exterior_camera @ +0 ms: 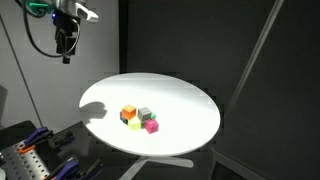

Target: Pick up the gray block and put it on the left side of the stacked blocks on the table, move the gray block a little to the right

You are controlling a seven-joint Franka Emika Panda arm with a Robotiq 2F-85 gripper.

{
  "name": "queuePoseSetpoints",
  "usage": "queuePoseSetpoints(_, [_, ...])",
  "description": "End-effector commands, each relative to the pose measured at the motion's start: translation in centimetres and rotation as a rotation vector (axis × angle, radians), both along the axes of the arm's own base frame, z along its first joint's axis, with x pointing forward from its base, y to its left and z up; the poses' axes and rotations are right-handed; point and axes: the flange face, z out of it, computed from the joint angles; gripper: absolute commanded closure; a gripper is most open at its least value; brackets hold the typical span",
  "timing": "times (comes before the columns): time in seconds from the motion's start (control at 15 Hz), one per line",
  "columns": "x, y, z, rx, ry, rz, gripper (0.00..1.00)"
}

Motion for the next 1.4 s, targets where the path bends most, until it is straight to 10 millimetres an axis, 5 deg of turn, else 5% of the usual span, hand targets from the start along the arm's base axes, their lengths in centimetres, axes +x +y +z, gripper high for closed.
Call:
queuePoseSetpoints(0.0, [0.0, 0.0, 0.1, 0.0, -0.001, 0.0, 0.0])
queuePoseSetpoints(0.47, [0.4, -0.3, 0.3, -0.008, -0.027, -0.001, 0.0])
queuePoseSetpoints(1.33, [7.2, -6.5, 4.2, -0.068, -0.306, -0.179, 0.0])
